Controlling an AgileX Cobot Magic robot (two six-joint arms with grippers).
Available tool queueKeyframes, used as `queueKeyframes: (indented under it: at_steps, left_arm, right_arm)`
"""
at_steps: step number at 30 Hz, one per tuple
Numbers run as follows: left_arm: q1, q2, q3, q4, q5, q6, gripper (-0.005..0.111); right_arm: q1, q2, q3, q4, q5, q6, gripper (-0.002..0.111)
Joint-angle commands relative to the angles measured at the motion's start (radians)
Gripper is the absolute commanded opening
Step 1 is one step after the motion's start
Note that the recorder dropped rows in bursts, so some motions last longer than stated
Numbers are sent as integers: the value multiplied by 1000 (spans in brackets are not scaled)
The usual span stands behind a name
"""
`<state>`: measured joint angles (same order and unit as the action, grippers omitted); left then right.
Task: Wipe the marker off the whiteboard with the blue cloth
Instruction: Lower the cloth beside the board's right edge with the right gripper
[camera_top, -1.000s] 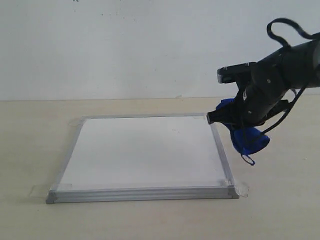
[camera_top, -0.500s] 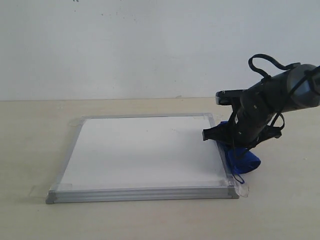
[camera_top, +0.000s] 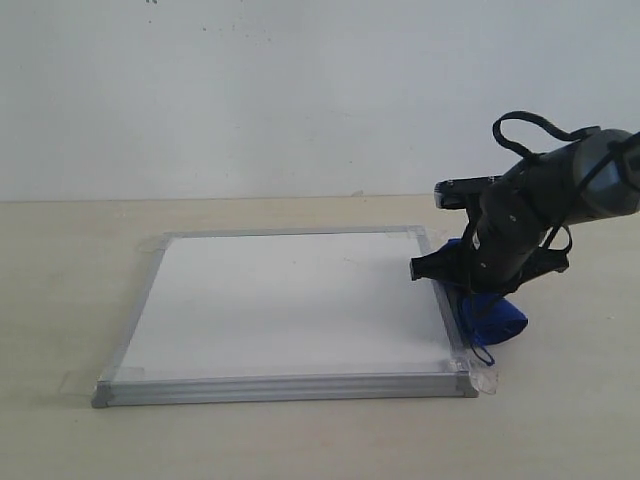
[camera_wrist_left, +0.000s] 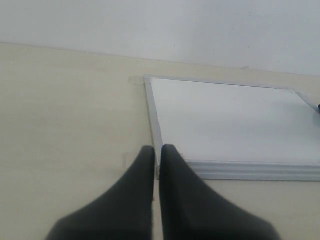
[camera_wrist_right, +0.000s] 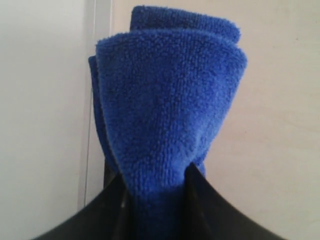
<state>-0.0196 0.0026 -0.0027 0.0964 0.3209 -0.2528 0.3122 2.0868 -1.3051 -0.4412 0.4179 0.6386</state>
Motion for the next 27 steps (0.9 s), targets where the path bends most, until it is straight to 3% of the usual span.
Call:
queueKeyframes:
  at_steps: [1,4,11,17,23,27]
  left_arm:
    - [-2,-3,3,0,-7,-10,4]
    - [-2,-3,3,0,-7,-10,4]
    - [-2,-3,3,0,-7,-10,4]
    - [-2,-3,3,0,-7,-10,4]
    - [-2,-3,3,0,-7,-10,4]
    - [-2,-3,3,0,-7,-10,4]
  right_arm:
    - [-4,-1,2,-20,-3,6,-1]
    - [-4,-1,2,-18,-2,10,5]
    - [-4,-1,2,-14,-6,44,41]
    - [-4,-1,2,-14,-2,46,53]
    - [-4,-11,2,-14,-2,48,76]
    - [-4,-43,-11,-38,18,40,77]
